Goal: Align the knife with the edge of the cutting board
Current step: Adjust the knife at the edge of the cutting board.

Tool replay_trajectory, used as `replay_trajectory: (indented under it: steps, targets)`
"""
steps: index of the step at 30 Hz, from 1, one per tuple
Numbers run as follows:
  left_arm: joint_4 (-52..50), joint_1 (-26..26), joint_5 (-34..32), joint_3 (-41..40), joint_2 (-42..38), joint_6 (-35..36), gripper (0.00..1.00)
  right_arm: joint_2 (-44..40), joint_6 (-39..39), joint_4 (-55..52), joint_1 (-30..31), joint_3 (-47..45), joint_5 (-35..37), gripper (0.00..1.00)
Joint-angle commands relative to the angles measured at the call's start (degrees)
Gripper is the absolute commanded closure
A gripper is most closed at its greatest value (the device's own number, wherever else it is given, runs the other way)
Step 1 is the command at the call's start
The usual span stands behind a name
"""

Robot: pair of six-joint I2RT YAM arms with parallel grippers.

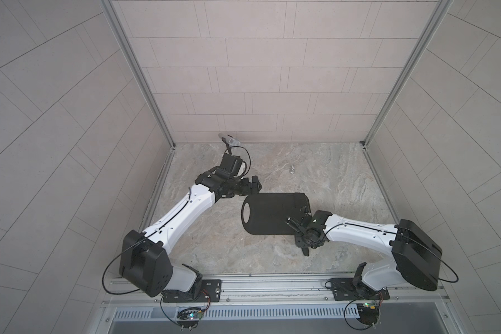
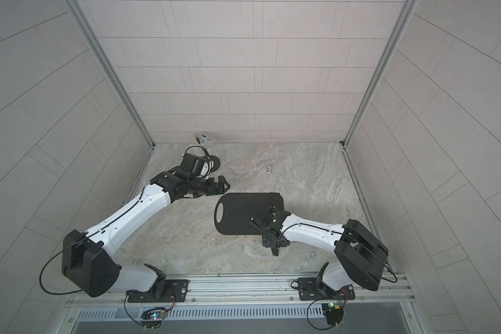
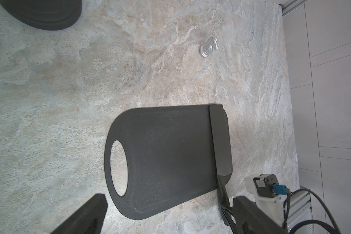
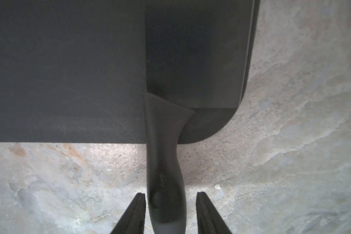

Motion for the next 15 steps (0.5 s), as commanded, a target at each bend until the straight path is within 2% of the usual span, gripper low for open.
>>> replay_trajectory:
  steps: [1, 9, 15]
  targets:
    - [0.13, -0.35, 0.8, -0.67, -1.55, 0.64, 0.0, -1.93, 1.12, 0.44, 0.67, -0.99, -0.36, 0.57]
    - [0.08, -0.4, 0.49, -0.78, -1.49, 0.62, 0.0, -0.01, 2.97, 2.17, 2.7, -1.94, -0.87, 0.58]
    - [0.1, -0.56, 0.2, -0.86, -1.17, 0.64, 0.0, 0.34, 3.97, 2.79, 2.82, -2.61, -0.33, 0.65]
